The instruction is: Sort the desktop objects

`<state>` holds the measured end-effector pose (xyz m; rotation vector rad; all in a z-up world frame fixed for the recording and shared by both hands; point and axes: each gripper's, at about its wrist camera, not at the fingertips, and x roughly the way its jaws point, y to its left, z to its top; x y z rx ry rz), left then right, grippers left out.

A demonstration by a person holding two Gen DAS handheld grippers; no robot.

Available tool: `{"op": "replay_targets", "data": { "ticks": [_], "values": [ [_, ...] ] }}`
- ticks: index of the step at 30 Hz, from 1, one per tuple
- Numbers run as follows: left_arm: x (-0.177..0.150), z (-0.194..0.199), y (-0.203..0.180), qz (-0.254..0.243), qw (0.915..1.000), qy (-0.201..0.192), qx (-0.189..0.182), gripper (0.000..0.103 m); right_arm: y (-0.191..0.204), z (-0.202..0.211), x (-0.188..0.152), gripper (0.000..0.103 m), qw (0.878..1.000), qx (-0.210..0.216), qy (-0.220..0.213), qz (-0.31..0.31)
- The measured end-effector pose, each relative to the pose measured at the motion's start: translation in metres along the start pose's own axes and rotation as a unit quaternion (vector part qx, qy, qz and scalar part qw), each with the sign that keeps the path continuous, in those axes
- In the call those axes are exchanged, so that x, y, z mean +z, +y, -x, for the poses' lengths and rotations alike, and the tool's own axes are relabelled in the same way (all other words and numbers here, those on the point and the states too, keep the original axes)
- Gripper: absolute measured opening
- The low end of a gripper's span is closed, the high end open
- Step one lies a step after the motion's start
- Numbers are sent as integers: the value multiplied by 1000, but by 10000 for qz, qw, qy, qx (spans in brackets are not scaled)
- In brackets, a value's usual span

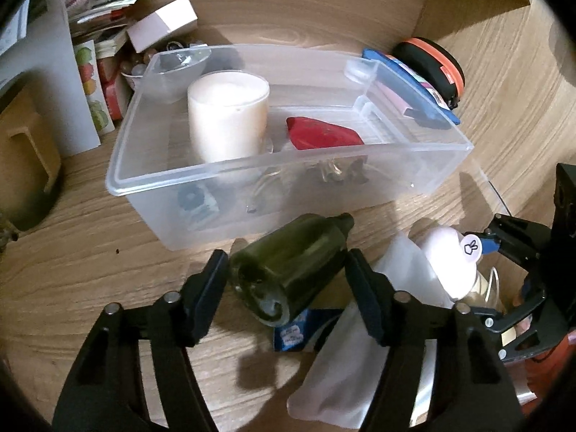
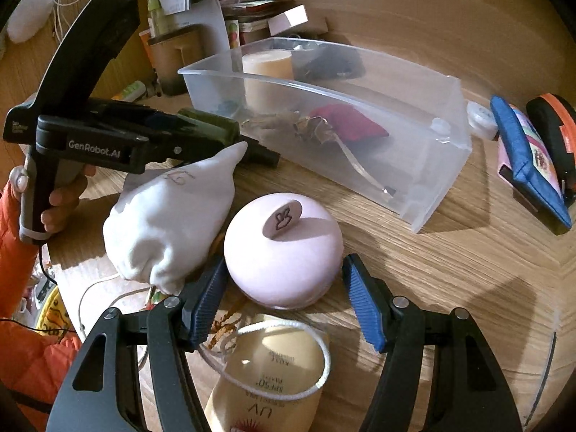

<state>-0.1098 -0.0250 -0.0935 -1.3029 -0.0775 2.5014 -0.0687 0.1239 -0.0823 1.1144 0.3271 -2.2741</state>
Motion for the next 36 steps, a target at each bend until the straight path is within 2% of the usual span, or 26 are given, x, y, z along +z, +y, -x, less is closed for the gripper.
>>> {"op": "replay_targets", "data": {
  "ticks": [18,36],
  "values": [
    [-3,22,6,98,9982,-542,229,62,-10,10,3,60,9988,-228,-333,-288],
    [3,78,7,231,9920,-1159,436,62,-31,60,17,60,9925,-325,-977,-655]
  ]
}}
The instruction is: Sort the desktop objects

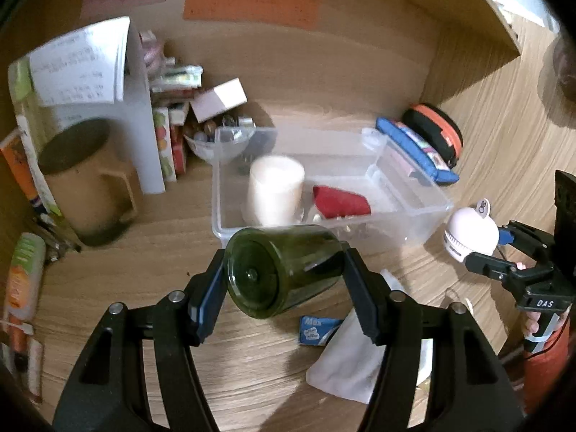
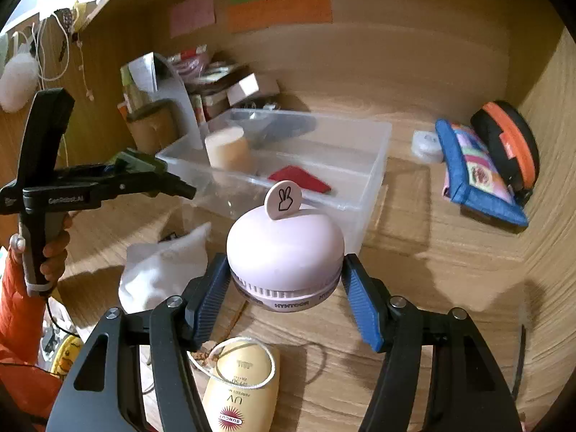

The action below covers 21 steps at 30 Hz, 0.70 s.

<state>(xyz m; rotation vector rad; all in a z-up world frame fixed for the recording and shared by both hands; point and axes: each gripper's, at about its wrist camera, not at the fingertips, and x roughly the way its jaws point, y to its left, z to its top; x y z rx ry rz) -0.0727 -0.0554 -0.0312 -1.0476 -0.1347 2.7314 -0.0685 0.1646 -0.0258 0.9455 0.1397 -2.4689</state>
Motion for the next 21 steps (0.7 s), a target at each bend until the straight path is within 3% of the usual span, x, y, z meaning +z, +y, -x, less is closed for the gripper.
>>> {"op": "replay_targets", "data": {
  "ticks": [11,17,18,21],
  "values": [
    [30,15,0,-17,9997,-238,104,60,-11,16,28,60,9991,-113,-416,33],
    [44,-11,4,49,9999,28,-126,37,-21,8,41,60,9988,9,-478,-65],
    [45,-18,4,39,9998,118,-127,28,-22,7,42,60,9988,30,-478,-94],
    [42,-34,9,133,9990,398,-156,26,-23,3,46,60,9987,113,-481,-149]
  ]
}}
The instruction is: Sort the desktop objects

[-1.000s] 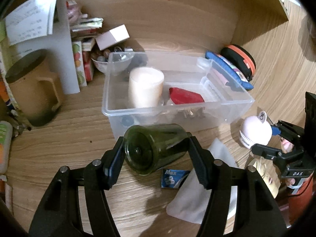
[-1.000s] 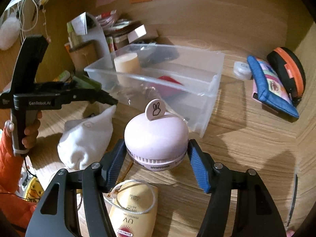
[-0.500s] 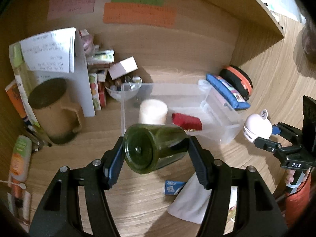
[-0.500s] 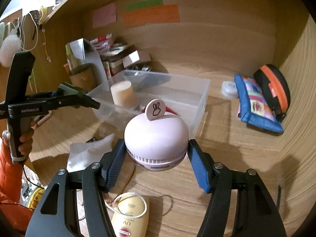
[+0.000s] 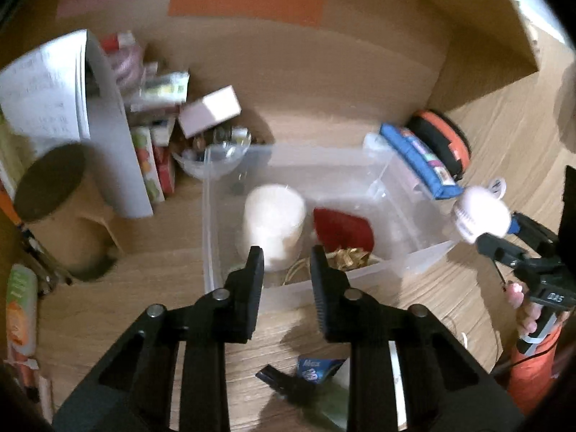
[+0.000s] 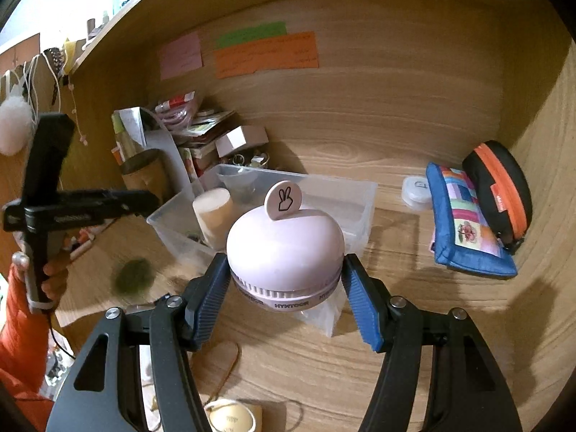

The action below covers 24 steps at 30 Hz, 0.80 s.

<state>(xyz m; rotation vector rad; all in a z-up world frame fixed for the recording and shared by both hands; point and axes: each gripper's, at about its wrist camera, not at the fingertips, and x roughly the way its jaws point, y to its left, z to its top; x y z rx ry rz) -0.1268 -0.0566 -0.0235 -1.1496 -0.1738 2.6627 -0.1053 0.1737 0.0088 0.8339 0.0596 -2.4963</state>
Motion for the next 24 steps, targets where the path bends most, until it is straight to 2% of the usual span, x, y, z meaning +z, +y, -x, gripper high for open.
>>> {"op": "replay_targets", "data": {
  "ticks": [2,5,7,10,14,17,19,21,24],
  "values": [
    [-7,1,3,53,9998,28,-184,26,1,-1,0,60,10000,23,-14,17],
    [-20,12,2,-58,9999,-13,-96,27,1,-2,0,60,10000,68,0,15],
    [-28,20,3,-120,9999,-28,1,41,1,-5,0,60,10000,86,37,16],
    [-45,35,8,-211,9989,-128,407,62,1,-8,-2,60,9999,124,65,4],
    [-72,46,25,-404,9927,-74,1133,65,1,-13,-3,60,9998,183,101,-17],
    [-85,43,50,-325,9894,127,1406,70,2,-17,-2,60,9996,241,143,-36],
    [-87,35,71,-131,9886,315,1464,70,6,-18,-2,60,9996,249,148,-8],
    [-85,25,92,167,9897,472,1344,70,10,-19,-3,60,9995,263,152,21],
    [-76,15,107,304,9920,464,1137,70,16,-20,-3,60,9995,259,177,39]
  ]
}}
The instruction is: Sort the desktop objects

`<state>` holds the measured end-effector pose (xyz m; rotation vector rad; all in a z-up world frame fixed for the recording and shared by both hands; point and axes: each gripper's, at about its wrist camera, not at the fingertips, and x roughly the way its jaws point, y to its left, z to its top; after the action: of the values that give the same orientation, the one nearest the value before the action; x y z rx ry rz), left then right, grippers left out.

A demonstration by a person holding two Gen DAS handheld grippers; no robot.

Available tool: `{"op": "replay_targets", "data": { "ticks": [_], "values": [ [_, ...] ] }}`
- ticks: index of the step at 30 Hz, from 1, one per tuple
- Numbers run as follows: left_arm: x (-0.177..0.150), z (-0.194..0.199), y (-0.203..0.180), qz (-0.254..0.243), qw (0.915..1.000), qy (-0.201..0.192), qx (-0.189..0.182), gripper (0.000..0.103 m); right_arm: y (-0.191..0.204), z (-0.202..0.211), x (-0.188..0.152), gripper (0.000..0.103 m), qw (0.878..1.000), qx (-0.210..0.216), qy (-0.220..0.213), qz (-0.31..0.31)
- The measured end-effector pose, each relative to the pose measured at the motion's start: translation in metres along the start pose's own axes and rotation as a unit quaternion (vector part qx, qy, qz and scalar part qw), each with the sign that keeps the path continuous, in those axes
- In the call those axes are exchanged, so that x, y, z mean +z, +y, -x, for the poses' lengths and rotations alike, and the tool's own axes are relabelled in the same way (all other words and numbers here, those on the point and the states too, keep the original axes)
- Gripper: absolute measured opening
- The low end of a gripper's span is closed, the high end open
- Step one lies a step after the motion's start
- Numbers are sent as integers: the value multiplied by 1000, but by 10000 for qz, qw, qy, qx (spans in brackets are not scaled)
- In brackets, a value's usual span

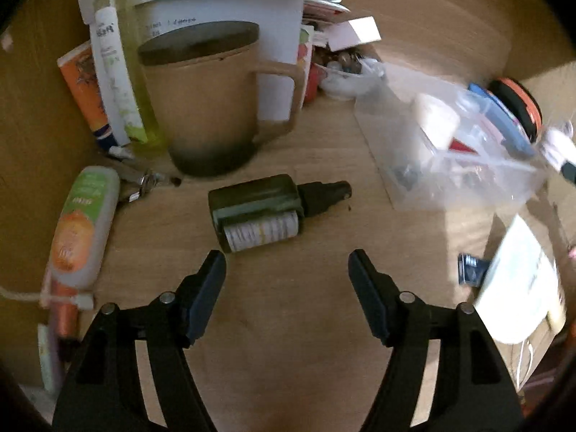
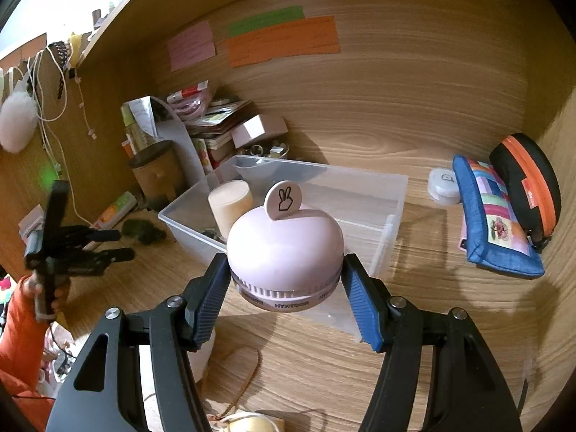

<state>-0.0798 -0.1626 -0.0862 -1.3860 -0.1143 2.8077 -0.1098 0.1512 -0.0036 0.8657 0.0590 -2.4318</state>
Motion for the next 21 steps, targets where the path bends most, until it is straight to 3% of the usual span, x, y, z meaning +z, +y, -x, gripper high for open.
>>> {"op": "replay_targets", "data": {
  "ticks": [3,6,10,15,17,19,21],
  "values": [
    [13,-5,3,-93,9999,-69,-111,70,4,1,-1,60,10000,-53,27,46],
    [26,-16,6,-121,9999,48,44,70,6,2,-2,60,9999,-111,41,61],
    [37,-27,12,152,9997,171,95,70,5,3,-2,60,9999,-144,14,21],
    [39,-35,16,435,9988,205,-107,70,1,-3,-2,60,9999,-117,50,-28],
    [38,-37,11,420,9989,201,-114,62,-1,-9,0,60,9999,-111,96,-44],
    [37,-37,5,324,9993,170,-64,45,-2,-13,1,60,9998,-112,123,-53],
    [35,-36,-3,212,9996,167,12,41,-4,-15,4,60,9999,-100,127,-56]
  ]
}}
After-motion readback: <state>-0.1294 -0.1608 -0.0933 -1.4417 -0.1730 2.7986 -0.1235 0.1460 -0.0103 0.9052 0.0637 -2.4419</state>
